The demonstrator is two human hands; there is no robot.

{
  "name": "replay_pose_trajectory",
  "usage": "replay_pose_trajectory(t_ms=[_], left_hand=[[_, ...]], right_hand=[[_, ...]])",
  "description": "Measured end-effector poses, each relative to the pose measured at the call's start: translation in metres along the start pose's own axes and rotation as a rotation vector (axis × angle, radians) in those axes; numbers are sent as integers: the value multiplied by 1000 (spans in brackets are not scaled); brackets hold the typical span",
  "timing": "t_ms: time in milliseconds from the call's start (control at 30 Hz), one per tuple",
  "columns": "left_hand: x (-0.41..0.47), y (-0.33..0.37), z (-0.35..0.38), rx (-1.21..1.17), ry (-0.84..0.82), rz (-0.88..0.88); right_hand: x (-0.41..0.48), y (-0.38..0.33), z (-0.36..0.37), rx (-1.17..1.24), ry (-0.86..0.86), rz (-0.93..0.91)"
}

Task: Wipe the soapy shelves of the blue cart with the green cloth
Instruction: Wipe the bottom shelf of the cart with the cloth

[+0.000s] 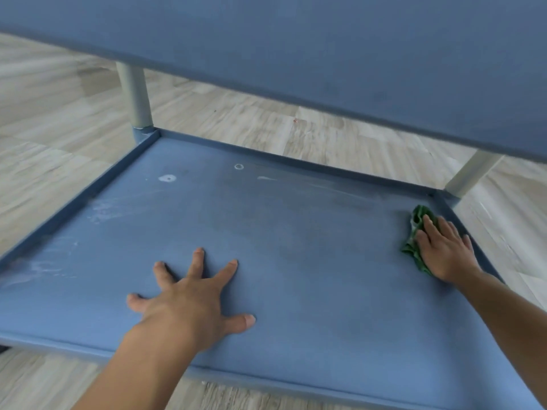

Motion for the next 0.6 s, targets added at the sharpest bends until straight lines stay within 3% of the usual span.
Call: replay_pose_trajectory(t_ms=[200,600], left_hand=[[-2,4,-7,-41,-56,7],[4,8,-3,-18,-61,8]], right_hand=[[-7,27,-11,-55,18,125],[-1,17,-9,-73,16,66]])
Point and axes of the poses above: each hand's wrist, its own x-axis towards the middle knuckle, its own z-axis out of the palm, y = z × x, the point moved 5 cm from there along x, towards the middle knuckle, and after that the axes turned 1 degree about x, right-handed, at the moved point
